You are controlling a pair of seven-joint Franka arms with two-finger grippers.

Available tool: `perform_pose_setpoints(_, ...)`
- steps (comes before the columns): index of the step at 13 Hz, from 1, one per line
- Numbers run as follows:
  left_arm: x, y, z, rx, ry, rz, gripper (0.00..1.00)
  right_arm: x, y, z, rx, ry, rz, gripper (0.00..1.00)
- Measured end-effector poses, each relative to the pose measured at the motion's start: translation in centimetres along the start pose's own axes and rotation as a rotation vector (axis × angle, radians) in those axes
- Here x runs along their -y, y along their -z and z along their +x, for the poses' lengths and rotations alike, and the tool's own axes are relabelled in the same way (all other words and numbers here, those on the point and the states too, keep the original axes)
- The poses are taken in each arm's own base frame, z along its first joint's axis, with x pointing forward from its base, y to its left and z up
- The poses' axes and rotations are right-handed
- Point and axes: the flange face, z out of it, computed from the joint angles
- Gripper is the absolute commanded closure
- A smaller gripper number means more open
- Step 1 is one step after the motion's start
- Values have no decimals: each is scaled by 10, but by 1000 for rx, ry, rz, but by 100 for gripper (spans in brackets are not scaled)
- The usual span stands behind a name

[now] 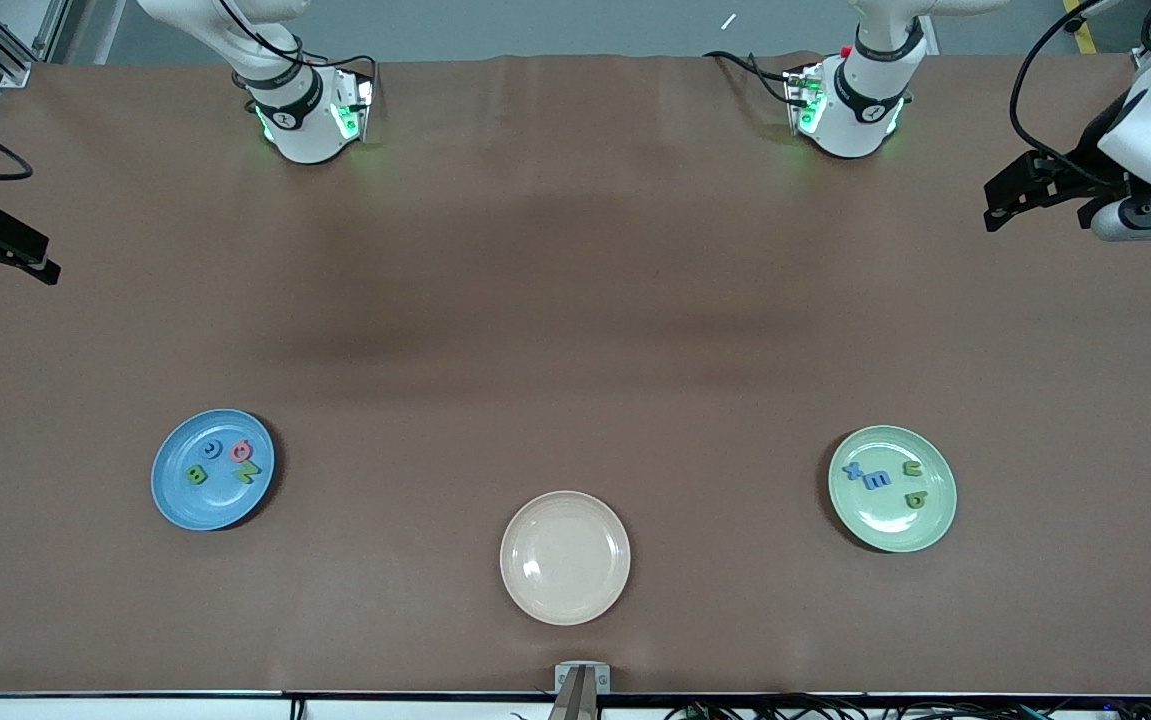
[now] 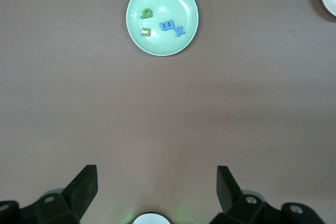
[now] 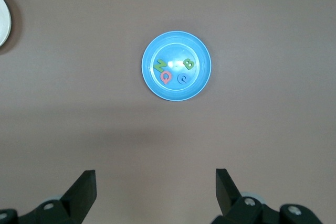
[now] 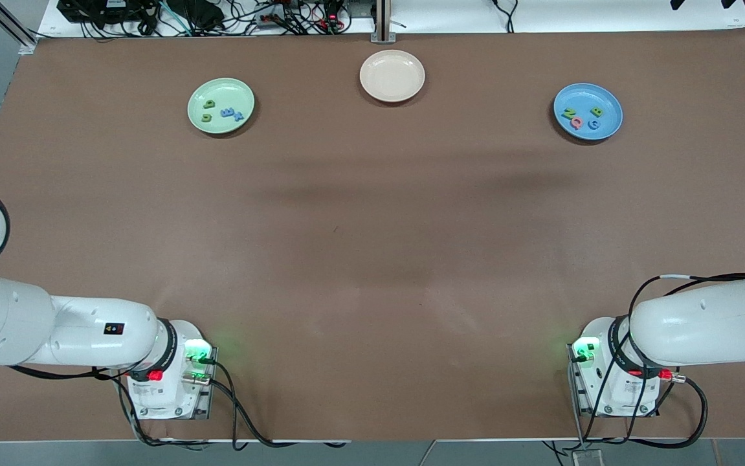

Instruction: Sort uppercase to blue plate, lowercase to green plate

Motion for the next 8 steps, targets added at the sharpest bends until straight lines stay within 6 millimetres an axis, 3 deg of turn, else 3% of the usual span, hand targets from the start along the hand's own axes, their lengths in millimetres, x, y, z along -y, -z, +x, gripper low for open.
perform_pose_setpoints(4, -5, -13, 1, -2, -8, 2, 0, 0, 0, 0, 0, 0, 0, 0)
perform_pose_setpoints(8, 10, -11, 4, -13, 12, 3, 0, 0, 0, 0, 0, 0, 0, 0)
